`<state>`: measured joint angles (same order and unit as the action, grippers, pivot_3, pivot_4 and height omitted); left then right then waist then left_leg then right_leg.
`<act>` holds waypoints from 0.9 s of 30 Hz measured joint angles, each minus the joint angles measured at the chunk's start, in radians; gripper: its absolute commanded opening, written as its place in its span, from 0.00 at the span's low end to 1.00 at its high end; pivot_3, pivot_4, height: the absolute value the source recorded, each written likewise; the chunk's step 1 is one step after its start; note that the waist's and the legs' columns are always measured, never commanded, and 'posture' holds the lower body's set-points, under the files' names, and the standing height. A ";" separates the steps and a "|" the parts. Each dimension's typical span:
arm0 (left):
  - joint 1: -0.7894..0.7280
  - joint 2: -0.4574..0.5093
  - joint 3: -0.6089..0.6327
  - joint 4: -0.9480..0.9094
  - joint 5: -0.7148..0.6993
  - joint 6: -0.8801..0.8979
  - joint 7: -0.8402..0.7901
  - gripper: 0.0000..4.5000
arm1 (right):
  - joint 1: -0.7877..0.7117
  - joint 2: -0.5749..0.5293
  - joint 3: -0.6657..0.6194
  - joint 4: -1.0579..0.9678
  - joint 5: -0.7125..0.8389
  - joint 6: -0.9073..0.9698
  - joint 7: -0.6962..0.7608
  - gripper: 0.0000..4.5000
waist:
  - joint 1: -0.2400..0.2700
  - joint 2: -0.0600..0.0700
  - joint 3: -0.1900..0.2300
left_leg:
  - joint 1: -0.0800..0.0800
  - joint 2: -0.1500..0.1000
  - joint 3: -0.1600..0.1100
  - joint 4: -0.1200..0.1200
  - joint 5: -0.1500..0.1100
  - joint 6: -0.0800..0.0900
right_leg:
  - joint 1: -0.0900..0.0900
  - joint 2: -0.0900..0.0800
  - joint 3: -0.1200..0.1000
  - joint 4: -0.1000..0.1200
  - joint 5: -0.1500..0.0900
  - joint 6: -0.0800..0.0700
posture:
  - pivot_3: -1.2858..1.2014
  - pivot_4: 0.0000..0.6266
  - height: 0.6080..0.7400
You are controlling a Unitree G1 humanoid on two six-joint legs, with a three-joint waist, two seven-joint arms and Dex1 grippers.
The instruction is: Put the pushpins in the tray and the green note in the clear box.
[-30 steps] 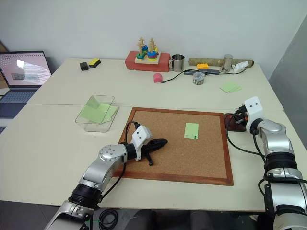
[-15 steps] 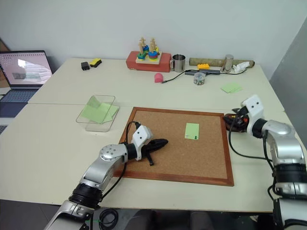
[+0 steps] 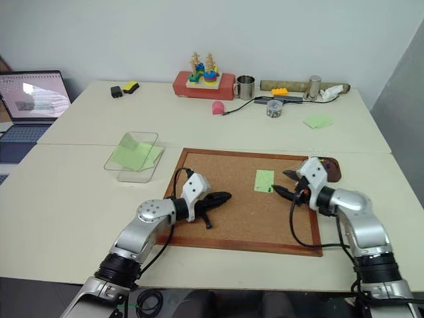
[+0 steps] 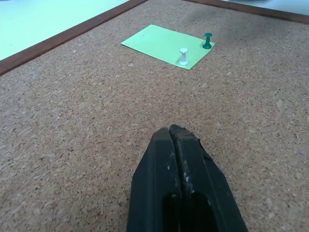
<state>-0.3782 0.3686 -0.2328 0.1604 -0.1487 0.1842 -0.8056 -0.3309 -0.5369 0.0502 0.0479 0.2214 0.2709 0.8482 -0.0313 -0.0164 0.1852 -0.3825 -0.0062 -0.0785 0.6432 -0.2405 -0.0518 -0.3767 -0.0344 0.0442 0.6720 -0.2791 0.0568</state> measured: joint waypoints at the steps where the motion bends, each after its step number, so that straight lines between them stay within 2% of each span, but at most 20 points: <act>1: 0.000 0.000 0.000 0.000 0.000 0.000 -0.001 0.00 | 0.000 0.000 0.010 0.004 -0.004 0.000 0.001 0.64 | 0.000 0.000 0.000 | 0.000 0.000 0.000 0.000 0.000 0.000 | 0.000 0.000 0.000 0.000 0.000 0.000 | 0.52 0.24 1.00; 10: 0.001 0.001 0.001 -0.002 0.001 0.000 -0.002 0.00 | -0.019 0.043 0.043 0.087 -0.033 -0.048 -0.003 0.64 | 0.000 0.000 0.000 | 0.000 0.000 0.000 0.000 0.000 0.000 | 0.000 0.000 0.000 0.000 0.000 0.000 | 0.52 0.24 1.00; 13: 0.002 0.001 0.001 -0.003 0.001 0.000 -0.002 0.00 | -0.024 0.047 0.043 0.112 -0.042 -0.068 -0.003 0.54 | 0.000 0.000 0.000 | 0.000 0.000 0.000 0.000 0.000 0.000 | 0.000 0.000 0.000 0.000 0.000 0.000 | 0.52 0.24 1.00; 14: 0.003 0.001 0.001 -0.004 0.001 0.000 -0.001 0.00 | -0.024 0.051 0.043 0.119 -0.042 -0.069 -0.003 0.47 | 0.000 0.000 0.000 | 0.000 0.000 0.000 0.000 0.000 0.000 | 0.000 0.000 0.000 0.000 0.000 0.000 | 0.52 0.24 1.00; 15: 0.003 0.001 0.001 -0.004 0.002 0.000 0.000 0.00 | -0.024 0.054 0.043 0.120 -0.042 -0.071 -0.003 0.45 | 0.000 0.000 0.000 | 0.000 0.000 0.000 0.000 0.000 0.000 | 0.000 0.000 0.000 0.000 0.000 0.000 | 0.52 0.24 1.00; 25: 0.005 0.002 0.001 -0.007 0.003 0.001 0.001 0.00 | -0.024 0.066 0.037 0.132 -0.039 -0.083 0.001 0.02 | 0.000 0.000 0.000 | 0.000 0.000 0.000 0.000 0.000 0.000 | 0.000 0.000 0.000 -0.001 0.000 0.000 | 0.52 0.24 1.00; 27: 0.005 0.002 0.001 -0.007 0.003 0.001 0.002 0.00 | -0.024 0.067 0.036 0.132 -0.032 -0.083 0.003 0.02 | 0.000 0.000 0.000 | 0.000 0.000 0.000 -0.001 0.000 0.000 | 0.000 0.000 0.000 -0.001 0.000 0.000 | 0.52 0.24 1.00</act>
<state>-0.3730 0.3705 -0.2315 0.1532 -0.1458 0.1847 -0.8040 -0.3551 -0.4702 0.0859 0.1800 0.1892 0.1881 0.8516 -0.0315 -0.0164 0.1852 -0.3826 -0.0061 -0.0787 0.6427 -0.2405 -0.0519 -0.3767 -0.0344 0.0442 0.6713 -0.2791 0.0568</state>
